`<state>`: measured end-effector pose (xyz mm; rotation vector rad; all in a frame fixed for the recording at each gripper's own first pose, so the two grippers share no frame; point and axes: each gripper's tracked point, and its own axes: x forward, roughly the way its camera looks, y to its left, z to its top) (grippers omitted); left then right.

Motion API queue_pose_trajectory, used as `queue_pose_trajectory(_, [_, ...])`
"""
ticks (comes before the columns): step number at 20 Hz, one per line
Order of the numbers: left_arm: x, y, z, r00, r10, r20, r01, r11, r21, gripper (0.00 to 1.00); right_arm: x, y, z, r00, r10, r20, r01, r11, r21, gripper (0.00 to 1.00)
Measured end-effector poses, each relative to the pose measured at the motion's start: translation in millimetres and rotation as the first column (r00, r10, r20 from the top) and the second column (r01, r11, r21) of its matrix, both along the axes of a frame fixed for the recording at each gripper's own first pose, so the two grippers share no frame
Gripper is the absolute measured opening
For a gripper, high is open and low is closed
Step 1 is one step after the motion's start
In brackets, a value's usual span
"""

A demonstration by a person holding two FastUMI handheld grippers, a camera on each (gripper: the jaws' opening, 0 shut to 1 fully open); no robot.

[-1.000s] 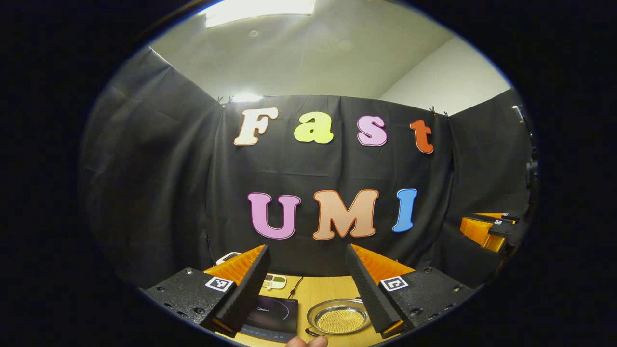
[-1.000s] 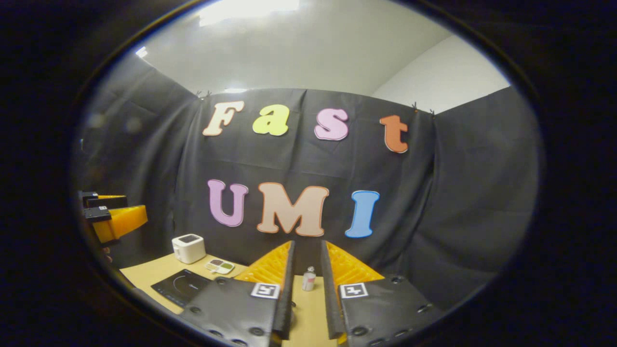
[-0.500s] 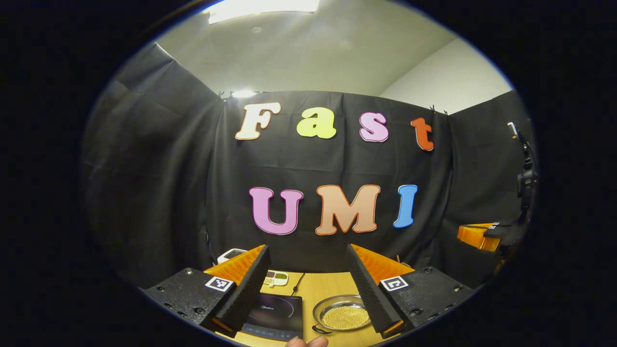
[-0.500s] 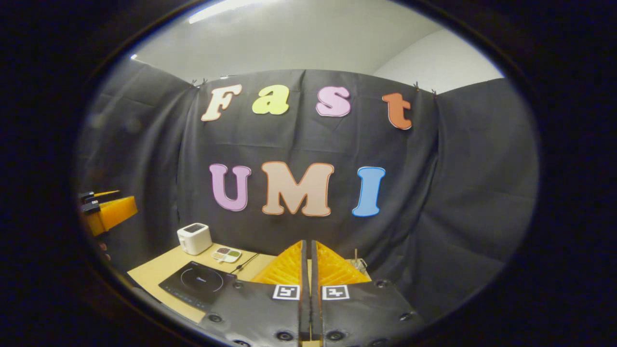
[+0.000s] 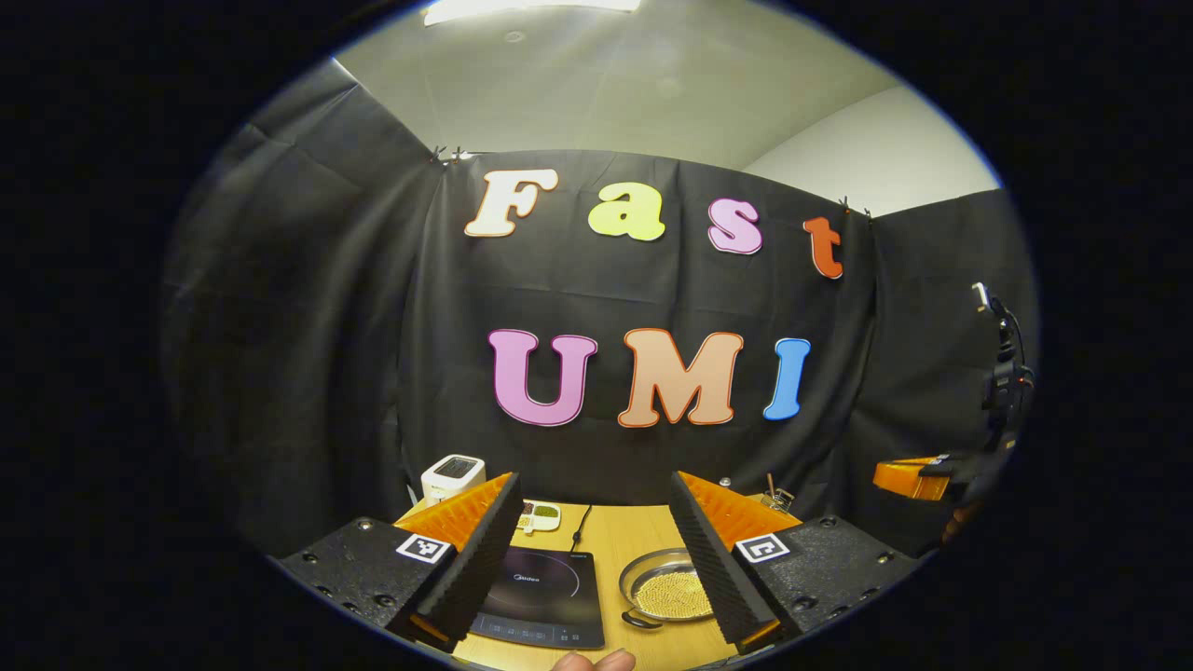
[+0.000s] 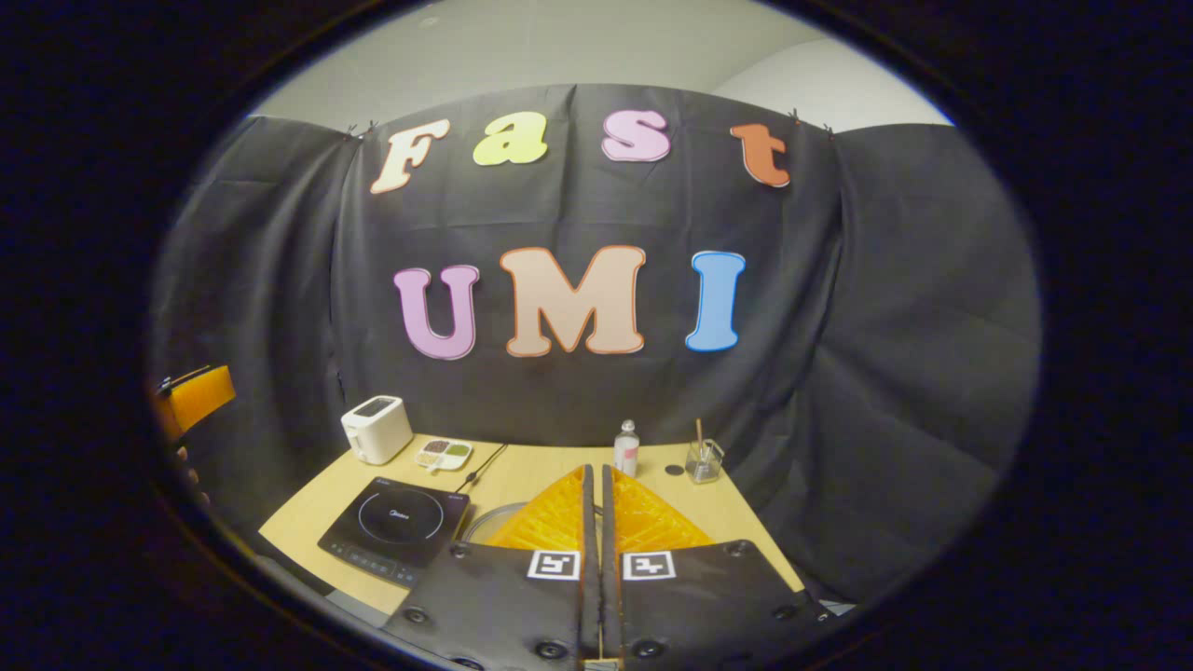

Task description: First push the handle of the pot to place it horizontally, then grasp the pot with both hands and set it on the induction cooktop.

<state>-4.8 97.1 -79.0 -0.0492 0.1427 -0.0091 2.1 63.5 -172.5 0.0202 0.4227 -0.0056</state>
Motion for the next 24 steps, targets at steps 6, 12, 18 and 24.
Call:
queue_pose_trajectory(6, [19.9, 19.0, -33.5, 0.997, 0.045, -0.061, -0.045, 0.999, 0.004, 0.95, 5.4, 32.5, -69.7, 0.986, 0.082, -0.147, -0.077, 0.996, 0.038, 0.03])
queue_pose_trajectory(12, [54.2, 15.7, -48.1, 0.994, 0.054, -0.099, -0.049, 0.997, 0.053, 0.96, 24.5, 52.0, -128.4, 0.961, 0.158, -0.226, -0.139, 0.985, 0.099, 0.03])
queue_pose_trajectory(18, [78.2, 15.9, -75.0, 0.985, 0.081, -0.150, -0.072, 0.995, 0.064, 0.93, 13.7, 64.9, -192.8, 0.917, 0.204, -0.344, -0.153, 0.974, 0.169, 0.00])
queue_pose_trajectory(24, [109.3, 33.1, -105.3, 0.979, 0.016, -0.201, -0.010, 1.000, 0.029, 0.96, -7.3, 85.1, -238.1, 0.859, 0.186, -0.478, -0.128, 0.980, 0.151, 0.00])
